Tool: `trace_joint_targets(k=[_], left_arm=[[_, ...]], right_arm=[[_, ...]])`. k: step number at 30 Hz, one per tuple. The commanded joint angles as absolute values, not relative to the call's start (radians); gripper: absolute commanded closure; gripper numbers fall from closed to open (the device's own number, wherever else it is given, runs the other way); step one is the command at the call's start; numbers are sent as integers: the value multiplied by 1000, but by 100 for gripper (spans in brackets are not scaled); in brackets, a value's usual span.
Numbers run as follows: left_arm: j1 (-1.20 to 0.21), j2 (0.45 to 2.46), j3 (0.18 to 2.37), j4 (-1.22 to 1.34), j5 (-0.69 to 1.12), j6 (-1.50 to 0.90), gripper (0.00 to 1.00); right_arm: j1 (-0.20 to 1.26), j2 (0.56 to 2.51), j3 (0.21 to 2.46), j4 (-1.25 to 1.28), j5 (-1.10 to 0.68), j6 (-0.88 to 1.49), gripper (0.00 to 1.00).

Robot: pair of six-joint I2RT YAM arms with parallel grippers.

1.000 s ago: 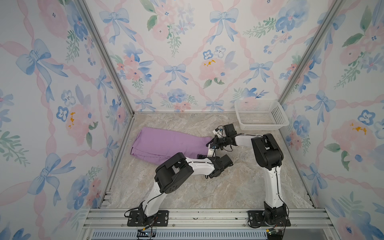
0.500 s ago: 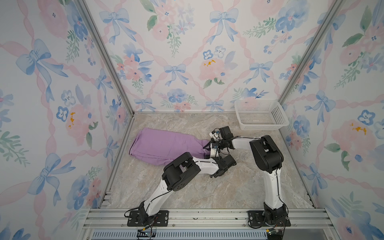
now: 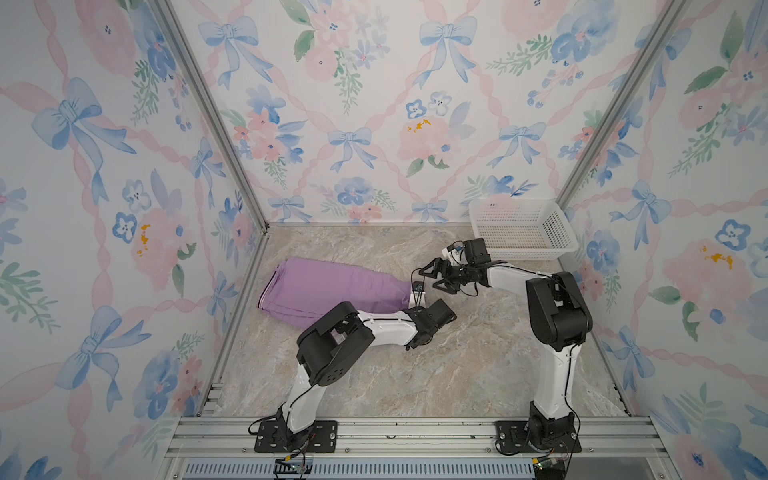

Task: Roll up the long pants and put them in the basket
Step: Roll the long pant at the center of the board.

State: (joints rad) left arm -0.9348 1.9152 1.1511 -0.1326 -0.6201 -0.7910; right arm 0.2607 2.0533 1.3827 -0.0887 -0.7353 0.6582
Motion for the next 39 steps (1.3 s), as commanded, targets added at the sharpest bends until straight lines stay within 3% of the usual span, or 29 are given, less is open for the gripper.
trace_joint_targets(k=[1,7,13,20,30,39], left_arm=[[-832,1720,1017,71,-359,-754,100],[-570,1504,566,422,-21,-887,100],[-461,1465,377,512,24,-918,100],[-435,1560,396,519,21,-891,100],[-418,1733,556,520,150,-817,100],[-417,1734,580,522,222,-770,100]], right_arm=[[253,2006,1445,-192,-710,585,2],[261,2055,1449,-212,-721,562,2],[307,2141,1429,-160,-751,583,2],[427,2213,1507,-116,-787,610,2],[527,2319,1533,2,-840,721,2],[570,2502,1736,8,-869,792,0]])
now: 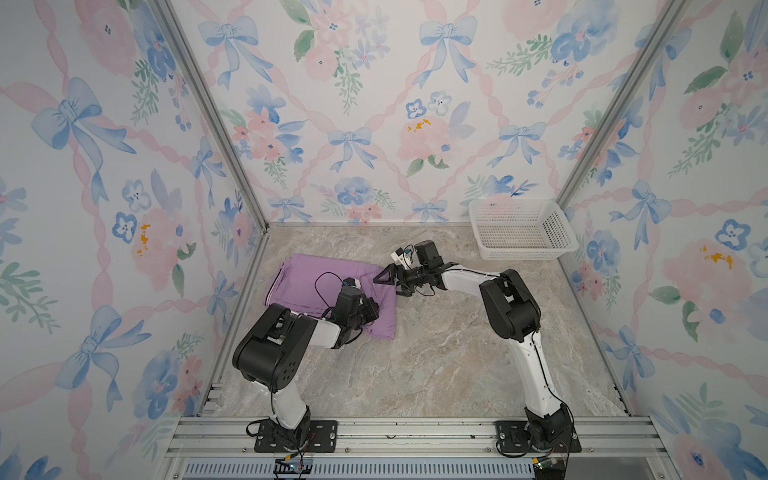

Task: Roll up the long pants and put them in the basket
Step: Roll the long pant at the center of the board.

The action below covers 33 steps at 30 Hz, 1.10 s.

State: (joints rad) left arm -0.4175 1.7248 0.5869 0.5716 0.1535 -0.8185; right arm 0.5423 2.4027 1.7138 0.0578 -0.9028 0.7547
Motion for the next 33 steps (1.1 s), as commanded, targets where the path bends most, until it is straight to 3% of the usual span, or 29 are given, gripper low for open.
trace_joint_targets(k=[1,2,5,6,8,12,18,22,29,33], left_arm=[[-415,1733,578,522,226,-763,100],[-414,1734,577,522,230,-756,100],[-406,1752,581,522,244,-736,100],[-404,1760,586,522,244,-728,100],[-400,1770,593,522,237,-711,98],[-396,1703,581,504,91,-676,3],[-534,1441,592,402,-347,-515,2],[-690,1410,673,350,-604,-379,2],[-1032,1636,851,337,-1000,-322,2],[-1082,1780,963,257,-970,-437,2]], right_arm=[[572,2514,1749,19,-877,808,3],[572,2522,1755,46,-890,831,11],[562,2521,1732,122,-911,891,94],[553,2508,1714,133,-911,901,100],[526,2470,1647,183,-907,934,100],[444,2335,1484,284,-881,1052,100],[402,2149,1425,3,-702,1080,100],[426,2124,1424,-23,-638,1171,100],[445,2163,1477,-75,-569,1206,100],[443,2161,1480,-80,-556,1207,100]])
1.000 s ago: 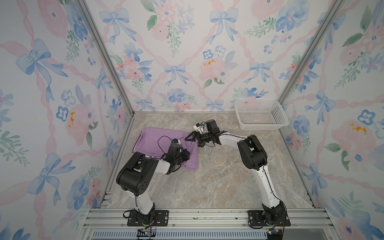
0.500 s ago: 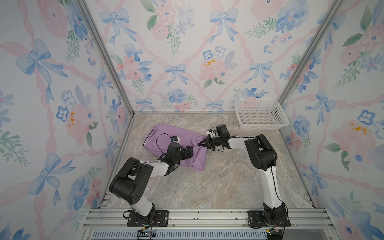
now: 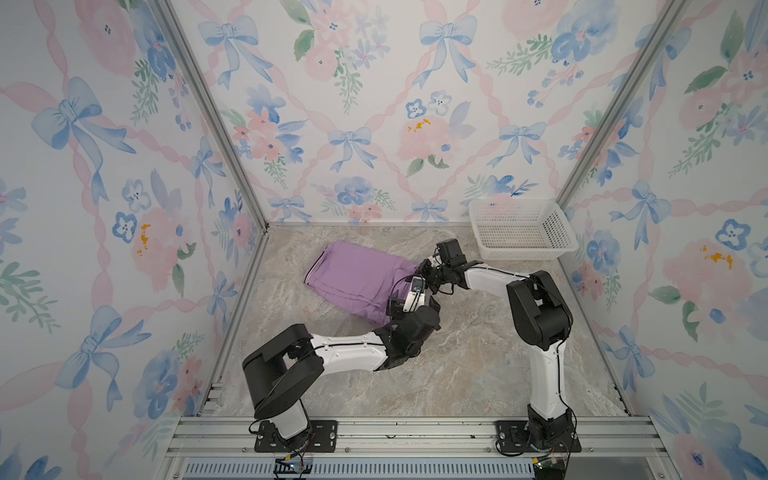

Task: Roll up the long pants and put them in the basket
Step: Roll the long pant at the center of the board.

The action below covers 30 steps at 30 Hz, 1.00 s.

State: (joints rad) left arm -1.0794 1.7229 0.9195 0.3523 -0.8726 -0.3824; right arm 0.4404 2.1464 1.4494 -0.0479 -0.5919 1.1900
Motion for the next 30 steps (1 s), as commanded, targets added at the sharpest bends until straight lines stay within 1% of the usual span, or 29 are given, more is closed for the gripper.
trace_joint_targets(k=[1,6,14,15,16,18,19,20,22,25,27,28,29,30], left_arm=[[-1082,1807,986,225,-959,-467,2],[-1073,1904,1044,178,-946,-485,2],[-1009,2039,1095,165,-877,-477,2],[-1004,2049,1094,163,-873,-479,4],[-999,2055,1093,161,-863,-482,8],[-985,2062,1092,162,-842,-485,23],[-979,2063,1090,162,-826,-485,36],[-971,2064,1090,163,-808,-486,53],[-957,2060,1090,165,-772,-489,100],[-936,2037,1090,170,-688,-485,100],[-915,1997,1073,213,-583,-477,100],[-903,1973,1057,246,-515,-476,100],[-878,1941,1031,290,-412,-481,100],[-850,1909,1002,348,-297,-497,100]], right_arm=[[442,2156,1478,-80,-552,1206,100],[432,2121,1468,-83,-547,1191,100],[419,2096,1436,-46,-551,1195,100],[418,2094,1433,-44,-553,1196,100],[417,2094,1430,-39,-552,1195,100],[414,2091,1421,-25,-555,1201,100],[413,2089,1415,-20,-555,1203,100],[411,2088,1412,-15,-555,1203,100],[408,2084,1404,-7,-557,1203,100],[402,2074,1391,2,-554,1198,100],[395,2061,1384,5,-547,1178,100],[390,2052,1381,6,-543,1167,84],[383,2039,1374,13,-534,1152,50],[374,2020,1367,10,-521,1130,25]])
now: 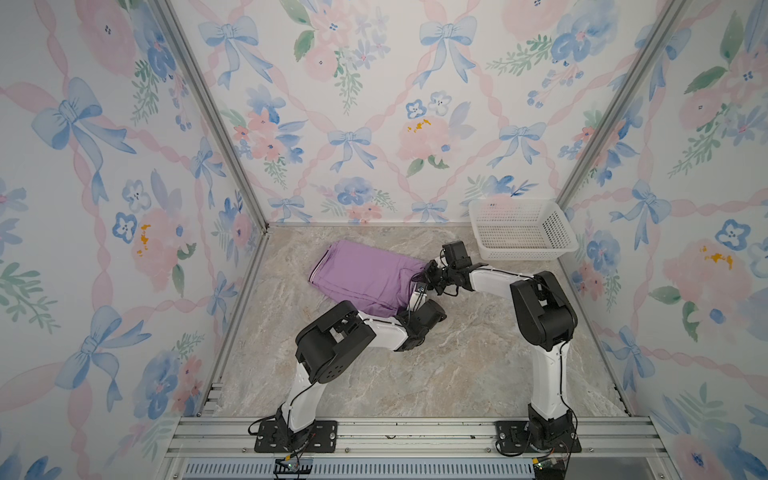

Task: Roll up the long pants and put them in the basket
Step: Roll the long pant at the center of the board.

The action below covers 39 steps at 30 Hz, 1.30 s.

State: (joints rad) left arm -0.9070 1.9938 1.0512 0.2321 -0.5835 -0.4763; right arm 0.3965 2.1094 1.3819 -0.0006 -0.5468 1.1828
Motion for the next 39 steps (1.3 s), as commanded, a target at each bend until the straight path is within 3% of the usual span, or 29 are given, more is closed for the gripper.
trace_joint_targets(k=[1,2,6,11,20,39], left_arm=[[-824,1882,979,386,-199,-515,100],[-792,1856,953,436,-99,-538,100],[-668,1819,879,592,231,-637,100],[-554,1901,848,714,492,-720,100],[-474,1984,728,1005,605,-896,100],[-405,2091,692,1240,703,-1093,100]], right_arm=[[364,2001,1364,-5,-507,1103,9],[354,1977,1362,-33,-484,1066,2],[317,1890,1343,-137,-426,947,2],[295,1848,1295,-161,-432,893,2],[314,1964,1280,-47,-527,937,2],[420,2169,1458,35,-573,1008,2]])
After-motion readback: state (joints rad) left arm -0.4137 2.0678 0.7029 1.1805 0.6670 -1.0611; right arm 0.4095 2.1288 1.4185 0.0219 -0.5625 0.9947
